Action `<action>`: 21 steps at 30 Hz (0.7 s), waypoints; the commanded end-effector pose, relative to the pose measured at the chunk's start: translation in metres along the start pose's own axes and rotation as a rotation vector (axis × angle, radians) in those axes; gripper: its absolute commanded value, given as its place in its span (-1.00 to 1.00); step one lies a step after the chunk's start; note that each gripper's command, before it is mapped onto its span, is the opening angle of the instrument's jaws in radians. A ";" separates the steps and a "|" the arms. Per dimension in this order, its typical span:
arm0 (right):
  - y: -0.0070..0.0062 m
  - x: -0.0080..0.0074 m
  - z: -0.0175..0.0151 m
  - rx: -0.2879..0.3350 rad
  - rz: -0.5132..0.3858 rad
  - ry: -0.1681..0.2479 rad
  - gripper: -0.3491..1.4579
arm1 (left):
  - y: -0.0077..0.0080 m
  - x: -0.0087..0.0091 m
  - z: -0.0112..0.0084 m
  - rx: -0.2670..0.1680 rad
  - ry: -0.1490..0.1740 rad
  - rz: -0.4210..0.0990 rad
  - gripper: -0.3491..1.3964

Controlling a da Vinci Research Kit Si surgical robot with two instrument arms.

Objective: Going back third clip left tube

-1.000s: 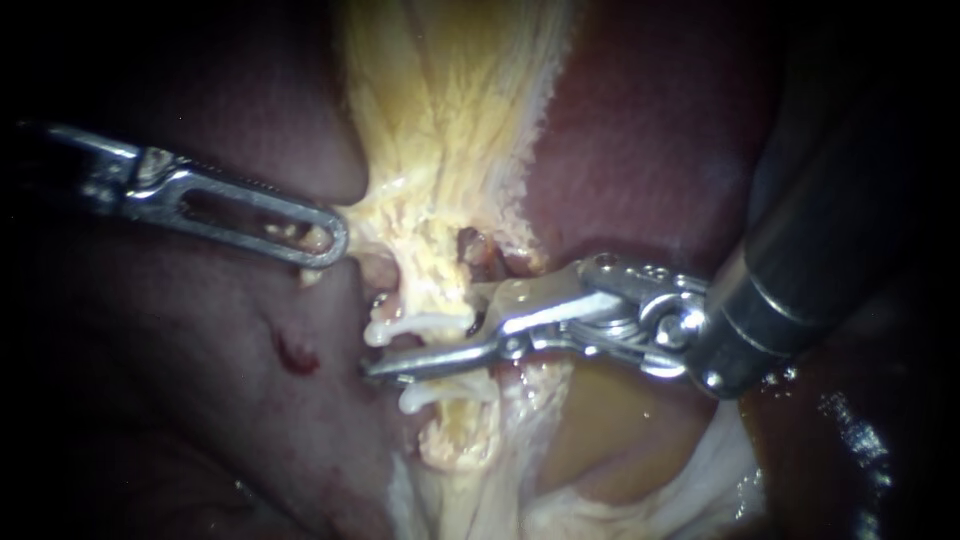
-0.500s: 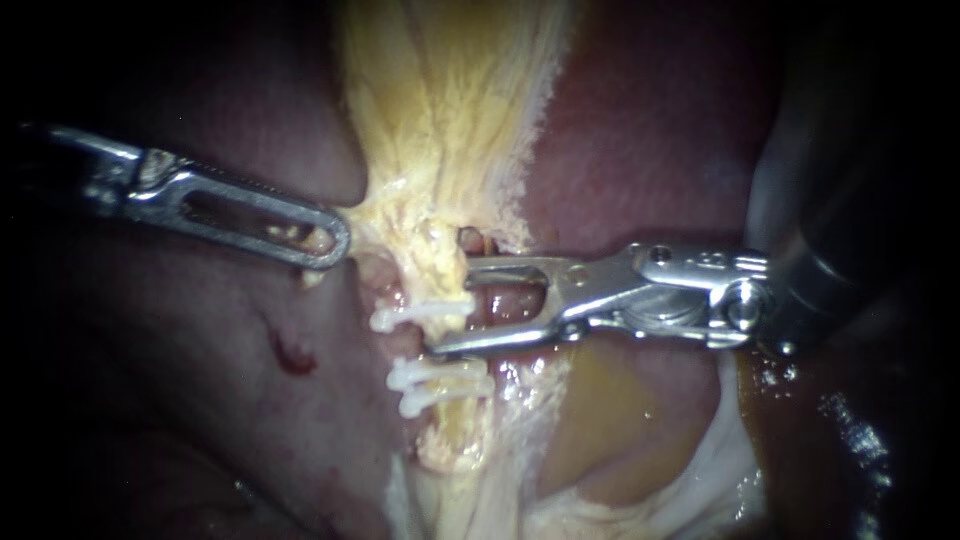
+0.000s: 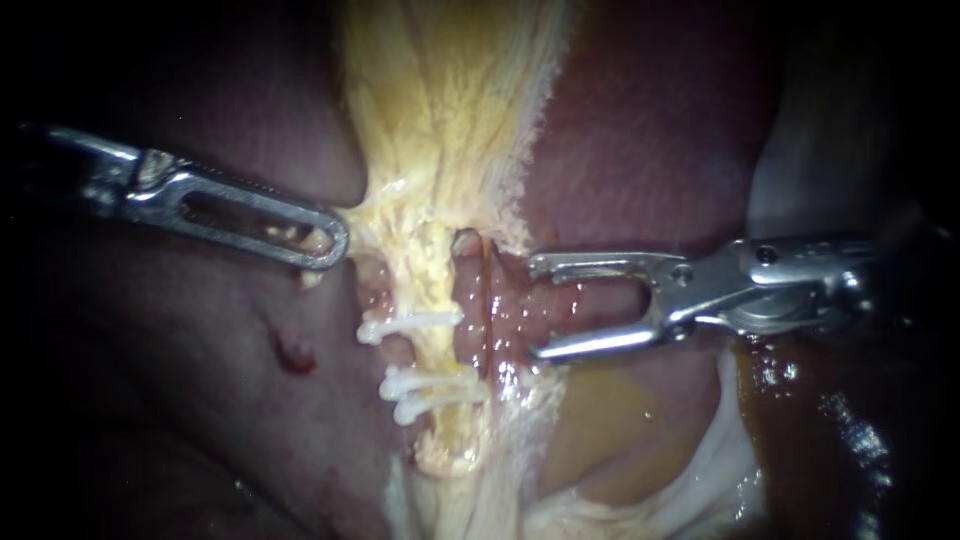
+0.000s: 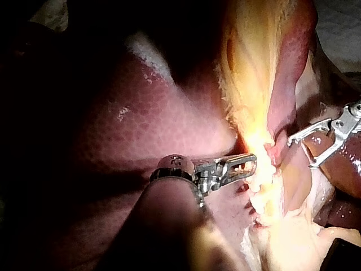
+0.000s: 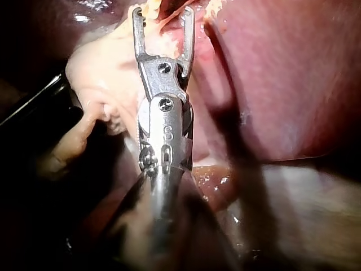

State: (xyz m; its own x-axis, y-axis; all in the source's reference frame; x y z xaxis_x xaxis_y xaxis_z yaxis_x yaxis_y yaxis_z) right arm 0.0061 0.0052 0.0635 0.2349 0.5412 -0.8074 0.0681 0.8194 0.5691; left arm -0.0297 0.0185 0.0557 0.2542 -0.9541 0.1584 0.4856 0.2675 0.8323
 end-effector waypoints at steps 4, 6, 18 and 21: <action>-0.0001 0.0003 -0.0012 0.002 -0.010 -0.006 -0.06 | 0.0000 0.0000 0.0001 0.000 0.000 0.000 -1.00; -0.0002 0.0003 -0.0015 0.003 -0.016 -0.008 -0.06 | 0.0000 0.0000 0.0001 0.000 0.000 0.000 -1.00; -0.0004 0.0002 -0.0022 0.006 -0.042 -0.008 -0.06 | 0.0002 0.0005 0.0023 -0.008 -0.008 0.003 -1.00; -0.0004 0.0003 -0.0023 0.006 -0.059 -0.005 -0.06 | 0.0005 0.0009 0.0039 0.002 -0.004 0.006 -1.00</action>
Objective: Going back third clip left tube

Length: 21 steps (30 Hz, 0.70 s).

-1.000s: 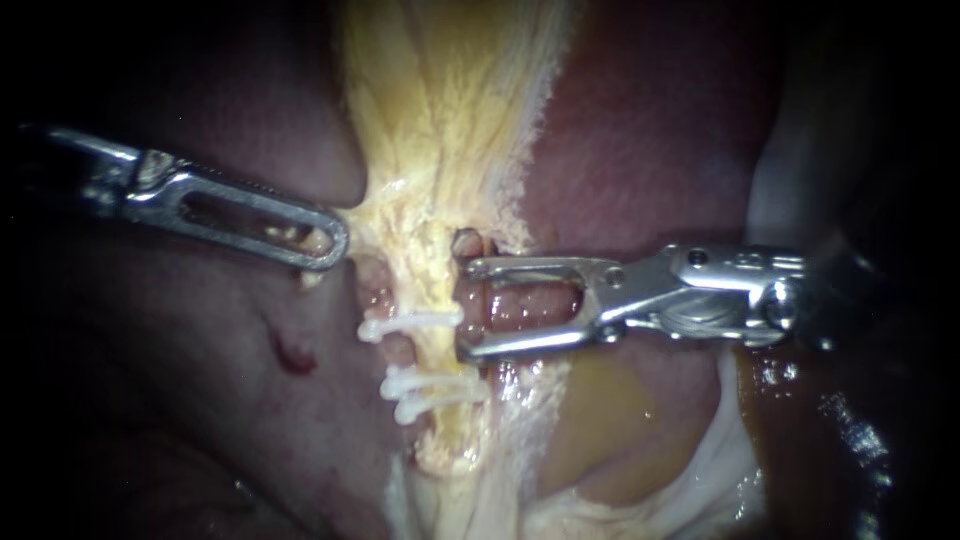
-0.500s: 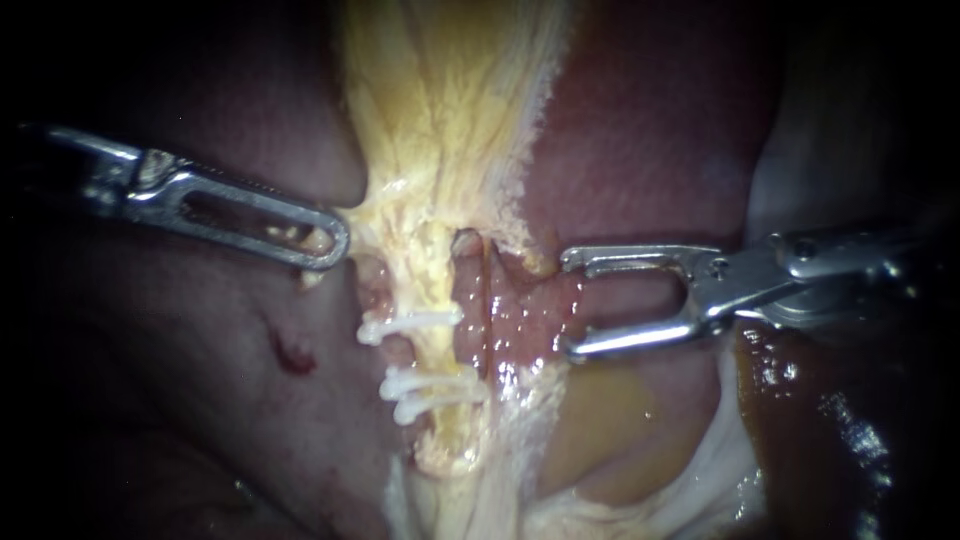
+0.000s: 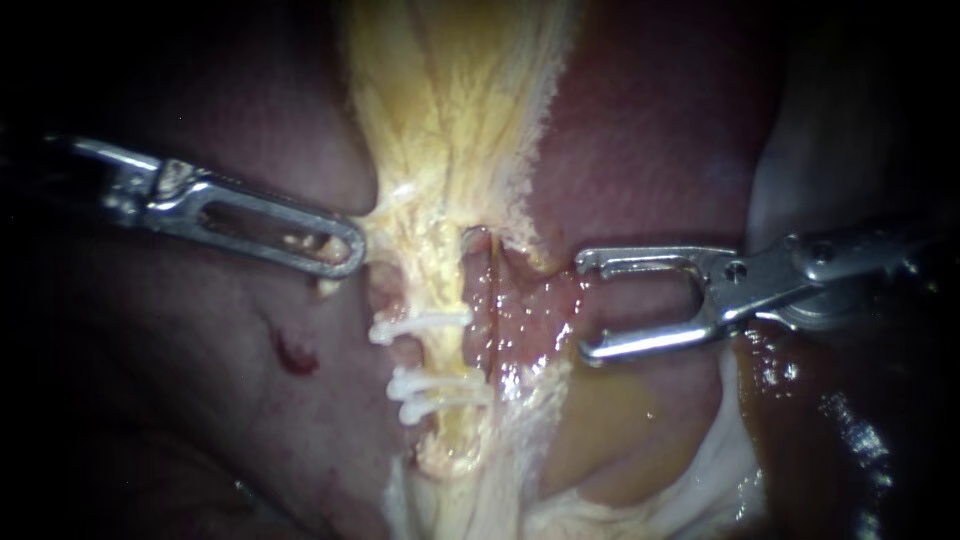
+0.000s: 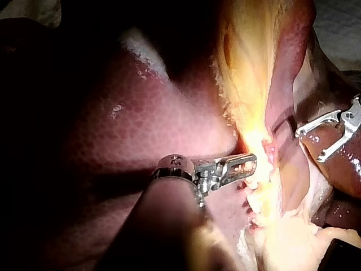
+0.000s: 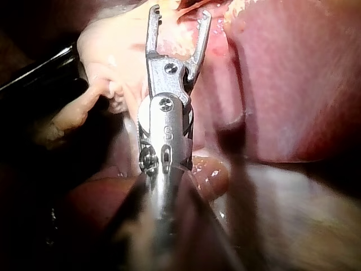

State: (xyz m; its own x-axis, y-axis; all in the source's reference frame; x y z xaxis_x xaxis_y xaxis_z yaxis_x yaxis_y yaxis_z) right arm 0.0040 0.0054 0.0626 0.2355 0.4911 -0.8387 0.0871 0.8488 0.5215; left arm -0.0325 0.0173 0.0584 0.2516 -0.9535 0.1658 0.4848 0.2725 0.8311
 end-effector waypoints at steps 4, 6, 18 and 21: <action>0.0001 0.0002 -0.0003 0.001 -0.017 0.003 -0.06 | 0.0006 0.0004 0.0017 0.004 0.010 0.006 -1.00; 0.0002 0.0002 -0.0005 -0.003 -0.028 0.005 -0.06 | 0.0009 0.0003 0.0024 0.003 0.013 0.007 -1.00; 0.0001 0.0004 -0.0009 -0.006 -0.042 0.007 -0.06 | 0.0021 -0.0011 0.0056 0.007 0.020 0.007 -1.00; 0.0001 0.0004 -0.0009 -0.006 -0.048 0.009 -0.06 | 0.0020 -0.0011 0.0056 0.009 0.022 0.007 -1.00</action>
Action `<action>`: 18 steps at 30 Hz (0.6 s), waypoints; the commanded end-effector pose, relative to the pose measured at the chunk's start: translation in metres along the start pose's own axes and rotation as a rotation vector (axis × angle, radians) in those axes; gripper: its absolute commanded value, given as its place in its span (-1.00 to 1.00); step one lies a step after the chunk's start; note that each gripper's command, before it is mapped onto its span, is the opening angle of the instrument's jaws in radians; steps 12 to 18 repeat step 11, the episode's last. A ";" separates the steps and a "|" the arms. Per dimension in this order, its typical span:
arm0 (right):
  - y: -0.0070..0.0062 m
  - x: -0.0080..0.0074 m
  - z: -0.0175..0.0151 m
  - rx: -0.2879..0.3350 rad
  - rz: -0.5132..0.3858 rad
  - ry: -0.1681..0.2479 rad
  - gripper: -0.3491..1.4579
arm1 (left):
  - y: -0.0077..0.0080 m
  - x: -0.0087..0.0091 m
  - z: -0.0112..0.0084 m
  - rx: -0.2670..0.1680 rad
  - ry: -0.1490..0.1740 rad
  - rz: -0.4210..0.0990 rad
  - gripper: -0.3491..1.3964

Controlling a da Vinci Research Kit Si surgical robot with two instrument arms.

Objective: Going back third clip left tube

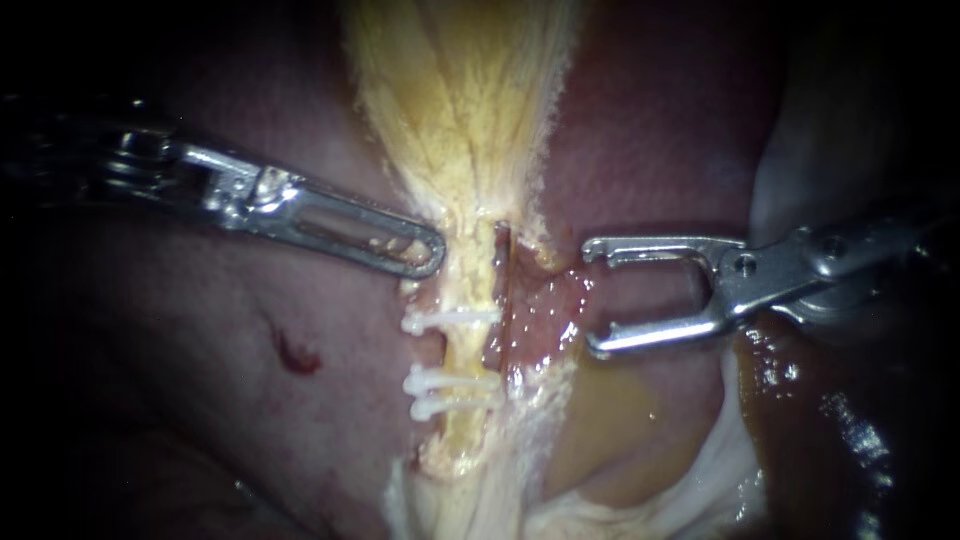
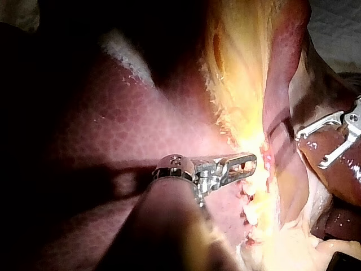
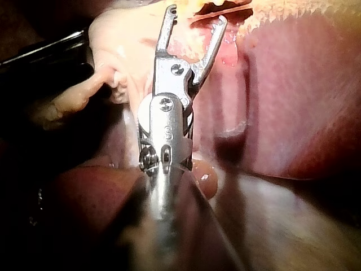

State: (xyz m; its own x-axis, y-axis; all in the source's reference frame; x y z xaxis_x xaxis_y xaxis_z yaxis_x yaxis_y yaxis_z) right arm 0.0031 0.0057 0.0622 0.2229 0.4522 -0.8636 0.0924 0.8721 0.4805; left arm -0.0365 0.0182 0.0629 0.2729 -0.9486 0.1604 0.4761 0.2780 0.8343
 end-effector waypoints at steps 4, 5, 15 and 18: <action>0.0001 0.0000 0.0000 0.000 -0.001 0.000 -0.06 | 0.0000 0.0001 0.0000 0.001 0.000 0.000 -1.00; 0.0001 0.0000 0.0000 0.000 -0.001 0.000 -0.06 | 0.0000 0.0001 0.0000 0.001 0.000 0.000 -1.00; 0.0000 0.0000 -0.0001 0.001 -0.001 0.000 -0.06 | 0.0000 0.0001 -0.0002 0.002 0.001 0.000 -1.00; 0.0000 0.0000 -0.0001 0.001 -0.001 0.000 -0.06 | 0.0000 0.0001 -0.0002 0.002 0.001 0.000 -1.00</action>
